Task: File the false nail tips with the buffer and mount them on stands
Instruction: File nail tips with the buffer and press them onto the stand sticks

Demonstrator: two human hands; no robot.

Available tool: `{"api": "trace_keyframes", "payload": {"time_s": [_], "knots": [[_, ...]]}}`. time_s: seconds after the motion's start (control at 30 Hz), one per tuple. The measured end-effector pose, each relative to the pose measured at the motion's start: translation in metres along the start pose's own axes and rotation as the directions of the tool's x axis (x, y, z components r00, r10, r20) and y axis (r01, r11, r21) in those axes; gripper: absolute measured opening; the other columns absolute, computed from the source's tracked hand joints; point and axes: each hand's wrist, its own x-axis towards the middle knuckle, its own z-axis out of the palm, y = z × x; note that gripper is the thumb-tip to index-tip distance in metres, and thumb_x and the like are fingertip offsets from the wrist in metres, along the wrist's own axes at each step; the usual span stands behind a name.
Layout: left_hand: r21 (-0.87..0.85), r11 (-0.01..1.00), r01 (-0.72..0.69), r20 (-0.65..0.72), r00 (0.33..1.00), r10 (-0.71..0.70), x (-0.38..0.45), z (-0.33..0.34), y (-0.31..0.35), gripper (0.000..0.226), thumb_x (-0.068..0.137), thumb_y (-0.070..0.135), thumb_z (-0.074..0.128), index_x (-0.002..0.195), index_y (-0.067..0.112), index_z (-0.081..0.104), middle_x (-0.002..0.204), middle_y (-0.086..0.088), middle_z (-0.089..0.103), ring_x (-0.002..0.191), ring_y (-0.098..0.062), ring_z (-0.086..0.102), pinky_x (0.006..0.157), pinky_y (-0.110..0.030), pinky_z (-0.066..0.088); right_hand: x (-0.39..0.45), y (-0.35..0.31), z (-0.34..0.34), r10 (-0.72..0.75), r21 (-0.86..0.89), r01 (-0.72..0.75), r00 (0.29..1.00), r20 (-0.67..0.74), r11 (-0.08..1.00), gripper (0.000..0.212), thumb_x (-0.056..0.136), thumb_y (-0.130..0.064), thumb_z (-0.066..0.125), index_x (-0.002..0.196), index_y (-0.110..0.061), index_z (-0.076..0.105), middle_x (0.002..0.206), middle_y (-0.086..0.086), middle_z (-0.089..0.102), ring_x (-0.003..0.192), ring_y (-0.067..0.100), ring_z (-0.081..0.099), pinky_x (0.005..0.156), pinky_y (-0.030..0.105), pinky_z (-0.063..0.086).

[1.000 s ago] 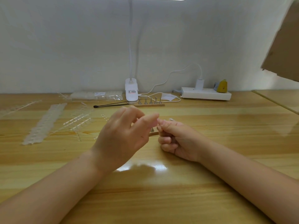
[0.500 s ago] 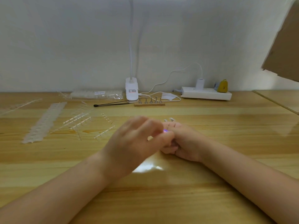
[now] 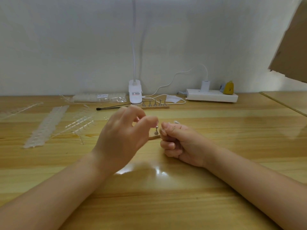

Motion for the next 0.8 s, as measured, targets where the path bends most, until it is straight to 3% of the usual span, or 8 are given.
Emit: {"api": "trace_keyframes", "payload": {"time_s": [0.13, 0.2, 0.3, 0.47, 0.63, 0.8], "knots": [[-0.063, 0.980, -0.189, -0.008, 0.982, 0.189, -0.003, 0.006, 0.022, 0.021, 0.094, 0.008, 0.047, 0.107, 0.023, 0.054, 0.099, 0.000, 0.046, 0.082, -0.019, 0.050, 0.076, -0.030, 0.043, 0.000, 0.000, 0.000, 0.022, -0.085, -0.020, 1.000, 0.018, 0.996, 0.011, 0.096, -0.010, 0.049, 0.087, -0.006, 0.052, 0.064, 0.003, 0.033, 0.044, 0.003, 0.033, 0.036, 0.013, 0.024], [-0.043, 0.992, -0.114, 0.018, 0.993, 0.115, -0.002, 0.006, 0.015, 0.029, 0.085, 0.001, 0.058, 0.106, 0.021, 0.063, 0.095, -0.004, 0.051, 0.078, -0.023, 0.053, 0.072, -0.034, 0.047, 0.000, -0.001, 0.001, 0.020, -0.049, -0.020, 1.000, -0.008, 0.999, 0.008, 0.090, -0.009, 0.053, 0.083, -0.009, 0.050, 0.065, 0.001, 0.033, 0.044, 0.003, 0.035, 0.037, 0.012, 0.022], [-0.012, 0.999, 0.030, 0.032, 0.999, -0.029, -0.002, 0.002, 0.000, 0.031, 0.071, -0.005, 0.075, 0.097, 0.011, 0.072, 0.081, -0.013, 0.058, 0.068, -0.028, 0.056, 0.060, -0.040, 0.050, 0.000, -0.002, -0.001, 0.020, 0.030, -0.018, 0.999, -0.050, 0.999, 0.015, 0.085, -0.023, 0.052, 0.077, -0.012, 0.047, 0.064, -0.001, 0.032, 0.045, 0.004, 0.037, 0.039, 0.014, 0.020], [-0.075, 0.983, -0.165, 0.005, 0.986, 0.166, -0.003, 0.008, 0.020, 0.021, 0.094, 0.010, 0.048, 0.110, 0.022, 0.053, 0.097, -0.001, 0.044, 0.077, -0.019, 0.050, 0.073, -0.030, 0.045, 0.001, -0.001, -0.001, 0.039, -0.057, -0.040, 0.999, -0.015, 0.998, 0.006, 0.095, -0.009, 0.042, 0.095, -0.009, 0.048, 0.067, 0.003, 0.028, 0.043, 0.002, 0.035, 0.036, 0.013, 0.020], [-0.115, 0.992, 0.044, 0.073, 0.997, -0.036, -0.002, 0.003, 0.004, 0.026, 0.078, -0.001, 0.071, 0.102, 0.010, 0.069, 0.094, -0.014, 0.058, 0.066, -0.026, 0.057, 0.058, -0.043, 0.051, 0.001, -0.001, -0.003, 0.012, 0.034, -0.010, 0.999, -0.048, 0.999, 0.014, 0.086, -0.020, 0.052, 0.076, -0.011, 0.048, 0.062, -0.002, 0.034, 0.045, 0.004, 0.036, 0.036, 0.012, 0.023], [-0.219, 0.976, -0.015, 0.100, 0.994, 0.038, -0.001, 0.003, 0.018, 0.022, 0.089, 0.010, 0.060, 0.111, 0.016, 0.057, 0.096, -0.008, 0.062, 0.075, -0.025, 0.061, 0.068, -0.038, 0.052, 0.000, 0.000, -0.002, -0.002, -0.045, 0.002, 1.000, 0.002, 0.999, 0.009, 0.086, -0.019, 0.052, 0.079, -0.013, 0.055, 0.063, -0.003, 0.040, 0.046, 0.002, 0.037, 0.038, 0.012, 0.023]]}}
